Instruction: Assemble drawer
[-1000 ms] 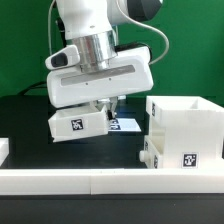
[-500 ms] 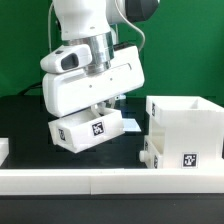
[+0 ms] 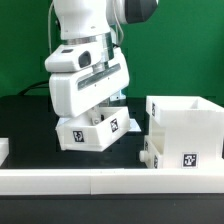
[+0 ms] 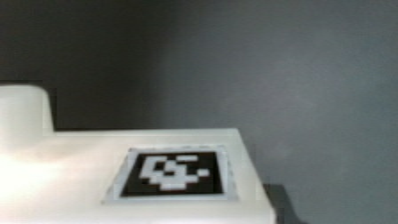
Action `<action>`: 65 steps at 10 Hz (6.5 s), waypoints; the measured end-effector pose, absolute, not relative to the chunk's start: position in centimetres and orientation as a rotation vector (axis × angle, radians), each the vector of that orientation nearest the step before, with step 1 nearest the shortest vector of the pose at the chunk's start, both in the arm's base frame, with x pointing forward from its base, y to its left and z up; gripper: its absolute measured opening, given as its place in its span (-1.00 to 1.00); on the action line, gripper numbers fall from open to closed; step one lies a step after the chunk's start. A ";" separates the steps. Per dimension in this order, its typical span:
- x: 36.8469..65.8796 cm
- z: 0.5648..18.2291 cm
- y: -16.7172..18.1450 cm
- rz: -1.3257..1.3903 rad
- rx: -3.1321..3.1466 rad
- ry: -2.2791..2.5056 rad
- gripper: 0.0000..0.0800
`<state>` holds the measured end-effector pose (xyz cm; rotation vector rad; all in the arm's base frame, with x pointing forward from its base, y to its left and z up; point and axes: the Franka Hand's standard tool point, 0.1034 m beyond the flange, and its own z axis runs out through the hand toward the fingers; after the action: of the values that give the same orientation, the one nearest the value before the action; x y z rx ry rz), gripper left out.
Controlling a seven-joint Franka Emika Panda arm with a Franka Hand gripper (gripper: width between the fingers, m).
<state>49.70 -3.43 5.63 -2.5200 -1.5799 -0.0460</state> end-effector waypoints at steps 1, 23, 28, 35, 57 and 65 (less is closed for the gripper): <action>50.0 5.7 -3.6 -0.048 -2.455 -1.704 -0.89; 52.4 5.7 -2.7 0.052 -2.181 -2.252 -0.89; 53.2 5.5 -2.4 0.027 -2.183 -2.262 -0.89; 53.8 5.4 -2.1 0.027 -2.175 -2.264 -0.89; 54.5 5.5 0.6 -0.002 -2.205 -2.244 -0.89; 54.4 8.5 0.9 0.017 -2.206 -2.274 0.58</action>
Offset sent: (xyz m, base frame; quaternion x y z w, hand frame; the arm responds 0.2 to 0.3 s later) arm 0.0000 0.0000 0.0000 0.0000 0.0000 -0.1296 0.9916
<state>54.41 0.85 8.50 -2.2056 -2.2735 0.0169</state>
